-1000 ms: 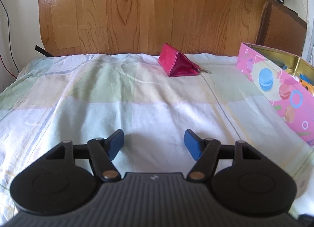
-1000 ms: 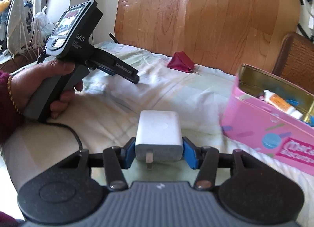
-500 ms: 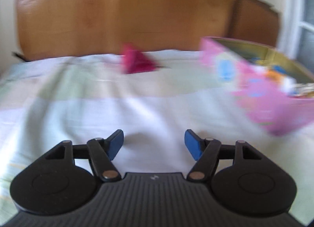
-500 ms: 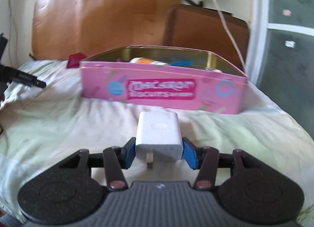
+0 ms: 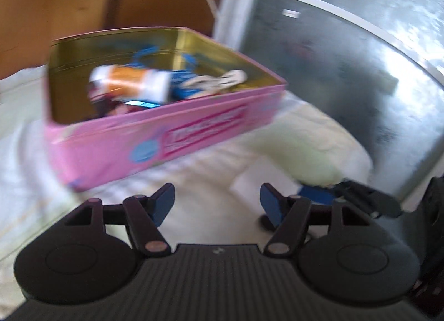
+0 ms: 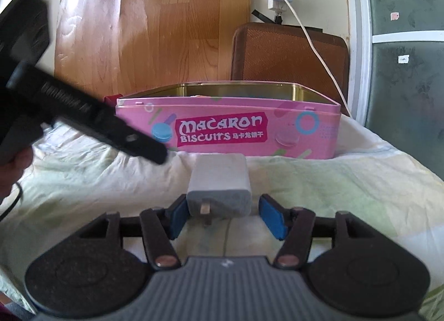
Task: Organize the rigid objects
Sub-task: 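Carry the charger plug over the pink tin and open the right gripper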
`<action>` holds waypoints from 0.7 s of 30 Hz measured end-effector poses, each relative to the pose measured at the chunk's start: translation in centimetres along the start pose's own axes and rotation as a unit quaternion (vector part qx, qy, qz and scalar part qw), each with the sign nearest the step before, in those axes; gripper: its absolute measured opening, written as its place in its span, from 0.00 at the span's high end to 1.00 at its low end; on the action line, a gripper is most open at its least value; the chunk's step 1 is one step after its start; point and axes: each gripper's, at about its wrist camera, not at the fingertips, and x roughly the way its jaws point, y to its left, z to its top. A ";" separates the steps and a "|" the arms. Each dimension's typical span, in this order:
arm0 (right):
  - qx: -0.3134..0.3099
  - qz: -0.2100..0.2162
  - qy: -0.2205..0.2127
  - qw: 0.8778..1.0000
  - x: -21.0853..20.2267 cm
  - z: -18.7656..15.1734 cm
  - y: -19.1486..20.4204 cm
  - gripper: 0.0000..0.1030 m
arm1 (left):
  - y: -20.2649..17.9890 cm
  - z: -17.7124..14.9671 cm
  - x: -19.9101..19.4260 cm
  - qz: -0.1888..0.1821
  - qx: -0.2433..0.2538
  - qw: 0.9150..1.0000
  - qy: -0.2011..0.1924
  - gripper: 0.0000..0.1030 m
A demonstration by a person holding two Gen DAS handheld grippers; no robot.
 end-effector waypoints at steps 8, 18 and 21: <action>-0.005 0.005 -0.020 1.000 -0.3 -0.6 -0.3 0.45 | -2.0 0.7 3.6 -0.040 -0.011 0.998 0.038 0.40; 0.002 0.002 -0.089 0.996 -1.1 2.6 -1.0 0.53 | -3.0 3.6 1.2 -0.046 -0.010 0.998 -0.029 0.41; 0.007 0.008 -0.103 0.995 0.5 5.4 -1.5 0.53 | -2.5 5.8 0.8 -0.028 0.002 0.998 -0.061 0.41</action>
